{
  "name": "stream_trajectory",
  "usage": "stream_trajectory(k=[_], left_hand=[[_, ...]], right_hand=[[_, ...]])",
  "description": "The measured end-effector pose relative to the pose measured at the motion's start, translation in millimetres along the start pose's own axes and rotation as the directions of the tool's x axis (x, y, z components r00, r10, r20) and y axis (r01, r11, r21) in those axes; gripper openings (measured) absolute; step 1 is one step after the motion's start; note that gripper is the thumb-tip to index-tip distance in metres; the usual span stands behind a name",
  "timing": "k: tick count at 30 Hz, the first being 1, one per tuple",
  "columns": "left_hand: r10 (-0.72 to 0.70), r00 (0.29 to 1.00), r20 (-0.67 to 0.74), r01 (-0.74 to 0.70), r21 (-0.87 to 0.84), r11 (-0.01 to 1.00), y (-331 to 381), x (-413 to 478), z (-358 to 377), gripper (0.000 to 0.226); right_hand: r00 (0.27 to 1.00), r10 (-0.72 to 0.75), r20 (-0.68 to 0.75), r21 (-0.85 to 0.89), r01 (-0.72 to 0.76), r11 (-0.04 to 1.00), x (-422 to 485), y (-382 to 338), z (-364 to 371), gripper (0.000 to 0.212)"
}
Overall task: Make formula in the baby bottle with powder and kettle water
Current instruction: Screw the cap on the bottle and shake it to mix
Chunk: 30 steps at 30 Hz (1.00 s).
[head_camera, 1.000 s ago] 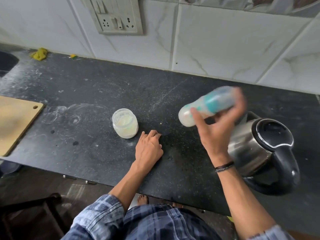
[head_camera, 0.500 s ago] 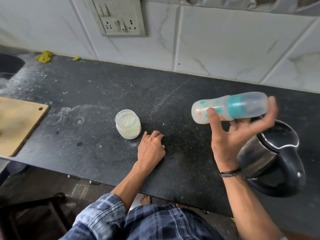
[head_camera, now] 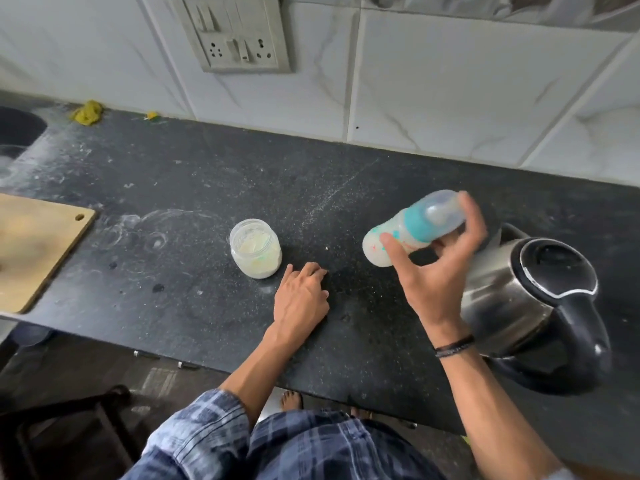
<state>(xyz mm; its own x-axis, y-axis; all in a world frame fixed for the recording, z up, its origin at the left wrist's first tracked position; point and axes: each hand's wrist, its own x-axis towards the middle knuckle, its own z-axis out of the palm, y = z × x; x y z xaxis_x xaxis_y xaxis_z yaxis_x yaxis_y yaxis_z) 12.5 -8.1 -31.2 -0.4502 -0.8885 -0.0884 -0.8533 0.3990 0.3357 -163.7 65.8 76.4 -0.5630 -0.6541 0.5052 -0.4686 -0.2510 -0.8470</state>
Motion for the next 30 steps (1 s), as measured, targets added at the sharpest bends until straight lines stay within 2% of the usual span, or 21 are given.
stream_trajectory(k=[3, 5, 8, 12, 25, 28, 30], left_hand=[[-0.003, 1.0, 0.004, 0.003, -0.006, 1.0, 3, 0, 1, 0.05], [-0.007, 1.0, 0.007, 0.007, -0.005, 1.0, 4, 1, 0, 0.05], [-0.004, 1.0, -0.001, 0.004, 0.002, 1.0, 2, 1, 0, 0.05], [-0.005, 1.0, -0.007, 0.005, -0.006, 1.0, 4, 0, 1, 0.049], [-0.006, 1.0, -0.011, 0.006, -0.01, 1.0, 3, 1, 1, 0.049], [-0.003, 1.0, 0.002, 0.003, -0.002, 1.0, 3, 1, 0, 0.049], [0.002, 1.0, 0.004, -0.002, -0.007, 1.0, 3, 0, -1, 0.049]], right_hand=[[0.999, 0.007, 0.034, -0.058, -0.005, 0.998, -5, 9, -1, 0.094], [0.987, 0.054, 0.151, -0.223, -0.019, 0.975, -8, 25, 0, 0.094], [0.944, 0.08, 0.321, -0.405, 0.06, 0.912, -21, 54, -1, 0.091], [0.919, 0.169, 0.356, -0.507, 0.038, 0.861, -37, 77, -6, 0.094], [0.943, 0.186, 0.276, -0.472, -0.035, 0.881, -42, 88, -4, 0.101], [0.929, 0.206, 0.306, -0.471, -0.04, 0.881, -29, 76, -4, 0.099], [0.946, 0.16, 0.283, -0.448, -0.017, 0.894, -14, 58, -9, 0.097]])
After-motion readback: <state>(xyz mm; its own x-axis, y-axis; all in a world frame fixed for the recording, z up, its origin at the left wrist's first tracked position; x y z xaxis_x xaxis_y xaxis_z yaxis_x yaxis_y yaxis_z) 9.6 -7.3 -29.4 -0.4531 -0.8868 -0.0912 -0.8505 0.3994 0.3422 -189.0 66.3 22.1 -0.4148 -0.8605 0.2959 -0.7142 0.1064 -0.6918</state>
